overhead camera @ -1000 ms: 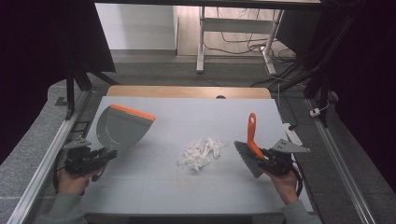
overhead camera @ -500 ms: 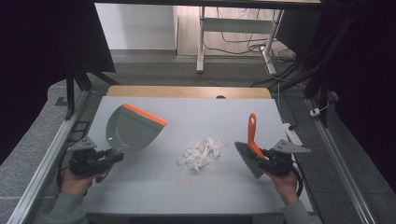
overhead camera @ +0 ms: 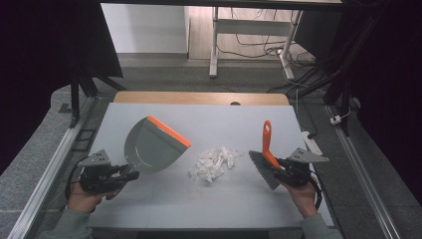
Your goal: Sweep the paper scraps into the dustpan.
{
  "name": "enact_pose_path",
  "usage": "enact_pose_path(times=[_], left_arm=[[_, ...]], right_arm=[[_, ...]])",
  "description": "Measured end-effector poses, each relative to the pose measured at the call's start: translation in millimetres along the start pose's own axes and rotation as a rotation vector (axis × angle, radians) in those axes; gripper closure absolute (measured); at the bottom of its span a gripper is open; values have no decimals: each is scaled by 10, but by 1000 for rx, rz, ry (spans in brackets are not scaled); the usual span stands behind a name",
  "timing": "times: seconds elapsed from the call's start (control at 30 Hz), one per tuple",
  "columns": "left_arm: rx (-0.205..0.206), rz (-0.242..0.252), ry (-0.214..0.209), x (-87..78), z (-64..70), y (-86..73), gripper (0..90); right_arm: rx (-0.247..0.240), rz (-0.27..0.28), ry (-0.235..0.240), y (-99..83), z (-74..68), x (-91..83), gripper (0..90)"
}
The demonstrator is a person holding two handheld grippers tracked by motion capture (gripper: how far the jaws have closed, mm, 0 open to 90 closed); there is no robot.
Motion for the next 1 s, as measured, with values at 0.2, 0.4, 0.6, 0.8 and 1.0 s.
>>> enact_pose_path(times=[0.2, 0.4, 0.6, 0.8, 1.0], left_arm=[[19, -13, -50, 27, 24, -11, 616], [45, -48, -71, 66, 59, -14, 616], [51, -75, -73, 71, 70, -37, 616], [71, -105, -84, 71, 110, -53, 616], [75, -122, -92, 66, 109, -61, 616]], right_arm=[[0, 3, 1, 16, -2, 21, 701], [-2, 14, 8, 56, -28, 35, 701], [0, 25, 7, 124, -29, 81, 702], [36, 36, 7, 208, -34, 190, 702], [77, 42, 12, 298, -58, 302, 702]])
Point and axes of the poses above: each handheld gripper's, and its own axes: x roughly forward along the jaws, y roughly out of its top, z roughly to its right, the point moved 3 cm from there along x, roughly forward along the jaws, and after that the axes turned 12 degrees about x, right-handed, at the moved point
